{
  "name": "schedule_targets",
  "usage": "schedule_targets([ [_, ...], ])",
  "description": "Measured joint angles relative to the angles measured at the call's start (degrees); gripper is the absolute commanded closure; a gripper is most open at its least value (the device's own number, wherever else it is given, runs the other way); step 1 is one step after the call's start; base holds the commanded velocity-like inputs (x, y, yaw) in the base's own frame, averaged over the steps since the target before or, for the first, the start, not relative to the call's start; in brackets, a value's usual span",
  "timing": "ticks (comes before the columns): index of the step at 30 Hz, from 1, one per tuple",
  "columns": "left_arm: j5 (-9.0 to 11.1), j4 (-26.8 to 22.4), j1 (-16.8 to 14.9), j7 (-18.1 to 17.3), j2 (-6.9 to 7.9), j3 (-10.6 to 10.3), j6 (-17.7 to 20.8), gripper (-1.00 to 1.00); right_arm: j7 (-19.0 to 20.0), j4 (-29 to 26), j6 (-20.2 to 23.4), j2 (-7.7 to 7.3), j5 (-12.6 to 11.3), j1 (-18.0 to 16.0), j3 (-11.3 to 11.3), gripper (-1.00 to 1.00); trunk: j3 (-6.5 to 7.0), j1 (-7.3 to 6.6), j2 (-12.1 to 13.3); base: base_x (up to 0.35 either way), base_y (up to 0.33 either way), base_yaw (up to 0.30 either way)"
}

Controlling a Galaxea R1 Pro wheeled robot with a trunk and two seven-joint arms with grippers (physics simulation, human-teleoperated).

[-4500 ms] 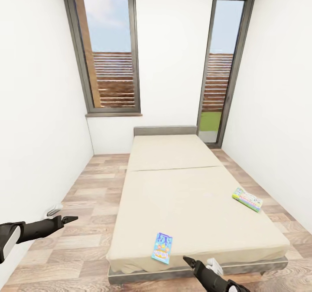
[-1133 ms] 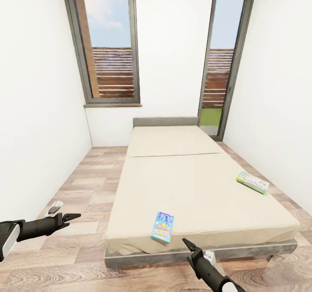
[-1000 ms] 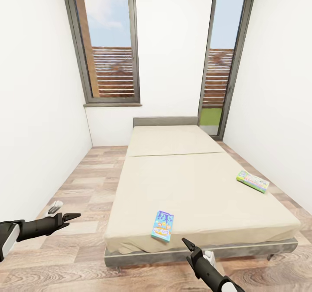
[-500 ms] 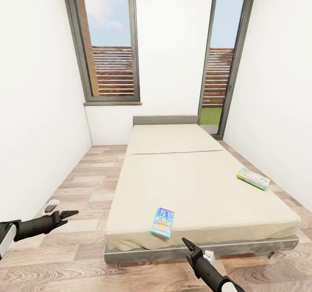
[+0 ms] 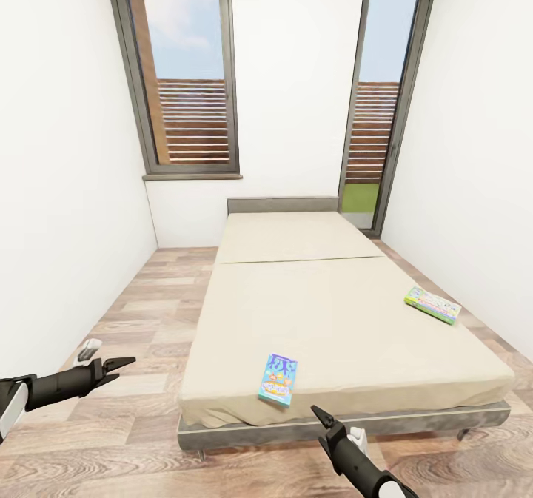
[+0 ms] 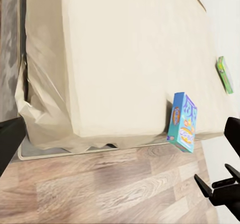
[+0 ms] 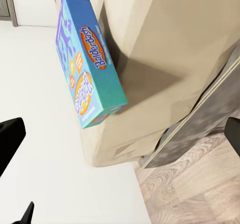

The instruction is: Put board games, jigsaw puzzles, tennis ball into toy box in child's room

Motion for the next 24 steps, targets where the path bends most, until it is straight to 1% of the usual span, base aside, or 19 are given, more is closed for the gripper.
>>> schedule_targets([
  [6, -0.01, 0.00, 0.00, -0.21, 0.00, -0.02, -0.12, -1.00, -0.04, 0.00, -0.18, 0.17, 0.05, 0.00, 0.03, -1.00, 0.00, 0.00, 0.00, 0.002, 0.006, 0.000],
  [12, -0.02, 0.00, 0.00, -0.25, 0.00, -0.03, -0.20, -1.00, -0.04, 0.01, -0.30, 0.33, 0.11, 0.00, 0.04, -1.00, 0.00, 0.00, 0.00, 0.054, 0.090, 0.000],
  [24, -0.04, 0.00, 0.00, -0.25, 0.00, -0.02, -0.17, -1.00, 0.02, 0.01, -0.31, 0.35, 0.16, 0.00, 0.12, -1.00, 0.00, 0.00, 0.00, 0.010, 0.015, 0.000],
])
